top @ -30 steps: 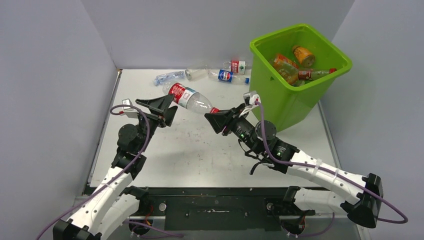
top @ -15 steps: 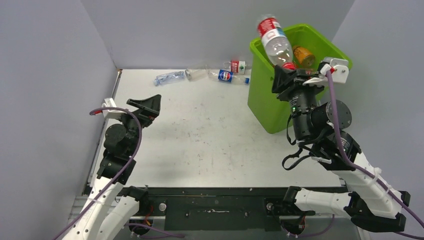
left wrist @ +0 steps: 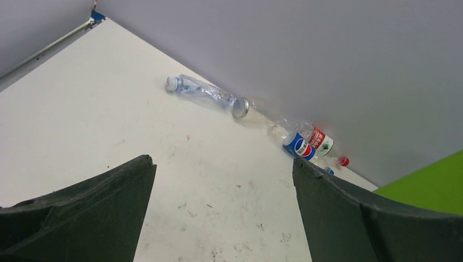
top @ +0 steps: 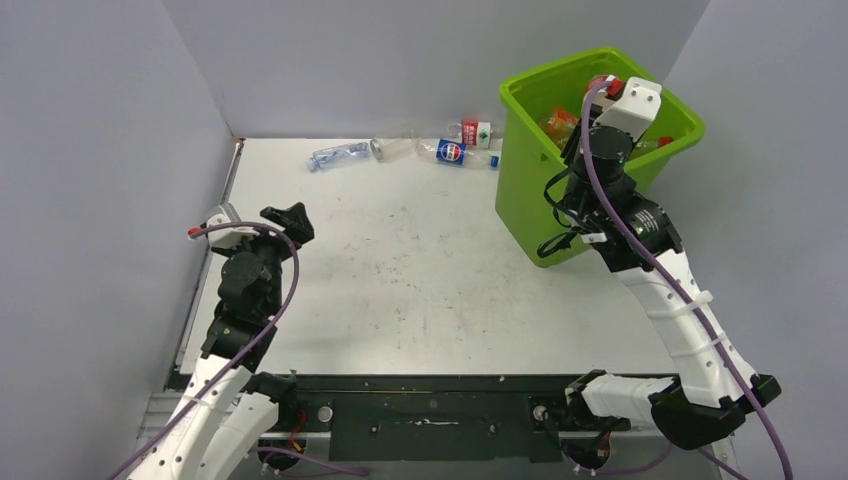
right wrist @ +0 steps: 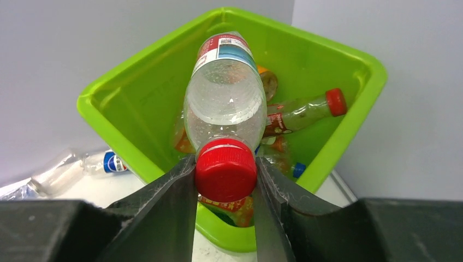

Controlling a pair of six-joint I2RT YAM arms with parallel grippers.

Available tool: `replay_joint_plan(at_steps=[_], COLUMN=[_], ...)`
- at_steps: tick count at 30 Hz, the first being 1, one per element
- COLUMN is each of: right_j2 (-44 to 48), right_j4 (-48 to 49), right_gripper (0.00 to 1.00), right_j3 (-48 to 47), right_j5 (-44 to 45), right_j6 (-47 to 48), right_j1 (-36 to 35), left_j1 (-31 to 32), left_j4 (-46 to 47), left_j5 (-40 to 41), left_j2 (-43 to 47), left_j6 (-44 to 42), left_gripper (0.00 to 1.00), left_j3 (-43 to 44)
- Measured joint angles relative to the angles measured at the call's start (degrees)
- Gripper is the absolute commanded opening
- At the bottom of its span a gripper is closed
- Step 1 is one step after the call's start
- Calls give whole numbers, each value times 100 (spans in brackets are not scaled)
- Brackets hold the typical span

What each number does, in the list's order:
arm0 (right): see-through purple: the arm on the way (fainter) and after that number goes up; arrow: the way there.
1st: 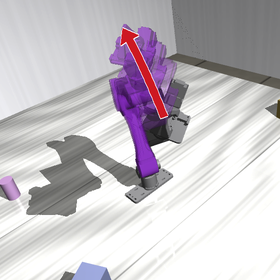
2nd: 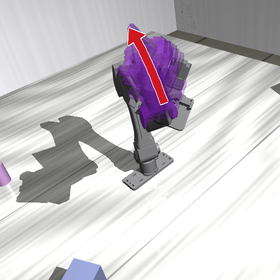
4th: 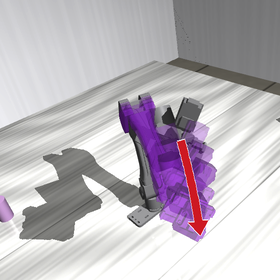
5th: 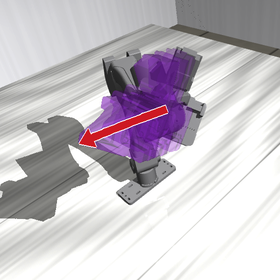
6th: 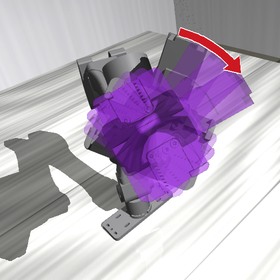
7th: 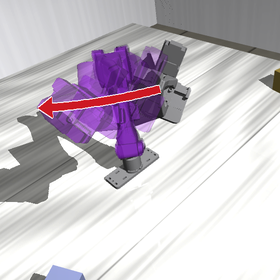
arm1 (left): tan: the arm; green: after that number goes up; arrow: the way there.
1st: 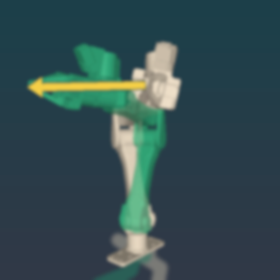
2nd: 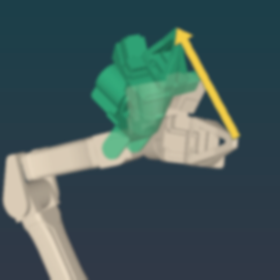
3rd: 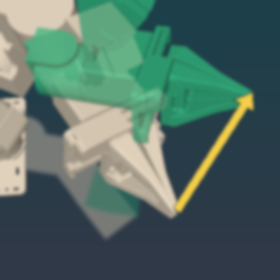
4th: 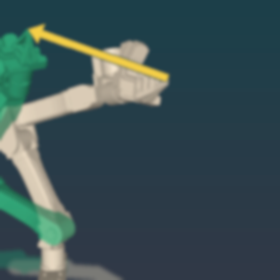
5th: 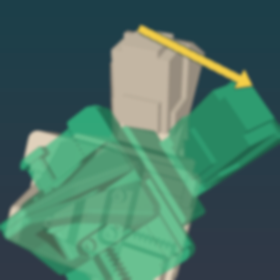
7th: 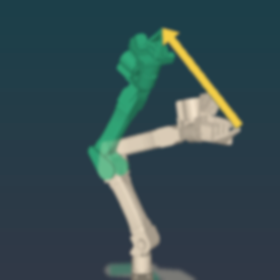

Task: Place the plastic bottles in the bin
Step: Place the plastic bottle in the trash bin, then pick up the plastic bottle from the corner of the board.

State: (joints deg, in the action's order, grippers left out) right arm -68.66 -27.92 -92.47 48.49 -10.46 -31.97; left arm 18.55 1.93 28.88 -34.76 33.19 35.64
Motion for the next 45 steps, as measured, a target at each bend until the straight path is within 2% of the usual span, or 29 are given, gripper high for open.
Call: replay_joint_plan(at_steps=[2,3,4,5,6,7,8,10,16,20,25,29,31,36,39,45], right_j2=[-114,-155,-203,-264,-317,-361,-396,-439,-426,-118,35,-85,-210,-485,-579,-498], right_j4=[-90,-120,-155,-190,-199,-199,-205,-243,-304,-184,57,494,765,1281,1515,2006], right_gripper=[5,11,25,51,67,79,85,90,94,94,95,97,97,97,97,97], right_j3=[-2,-11,-31,-72,-98,-107,-109,-118,-411,-420,-354,321,942,2352,2918,3630], right_j5=[-245,-369,-501,-623,-741,-835,-918,-1082,-1615,-2420,-3141,-3049,-3071,-3150,-3200,-3226], right_j6=[-192,-280,-380,-472,-546,-605,-684,-758,-887,-942,-951,-813,-776,-927,-1095,-1279], right_j1=[227,334,437,570,649,726,774,800,776,533,-669,-1873,-2275,-2374,-2376,-2476], left_j1=[-2,-2,-2,-2,-2,-2,-2,-2,-2,-2,-2,-155,-435,-850,-918,-1084], left_j4=[-57,-66,-79,-87,-90,-87,-90,-90,-90,-90,-90,-98,-186,-149,149,367], left_j5=[4,2,0,-2,-13,-17,-20,-22,-44,-68,-59,-74,-225,-675,-874,-966], left_j2=[-131,-184,-212,-221,-221,-210,-195,-168,-118,-131,-258,-634,-1132,-3025,-4339,-6419], left_j6=[2,9,22,28,46,61,68,70,107,131,258,662,1093,2105,2822,4046], left_gripper=[96,96,96,96,96,96,96,96,96,96,96,96,96,96,96,96], left_j3=[-4,-4,-7,-7,-7,-7,-7,-7,-7,-7,-7,4,120,822,1287,2347])
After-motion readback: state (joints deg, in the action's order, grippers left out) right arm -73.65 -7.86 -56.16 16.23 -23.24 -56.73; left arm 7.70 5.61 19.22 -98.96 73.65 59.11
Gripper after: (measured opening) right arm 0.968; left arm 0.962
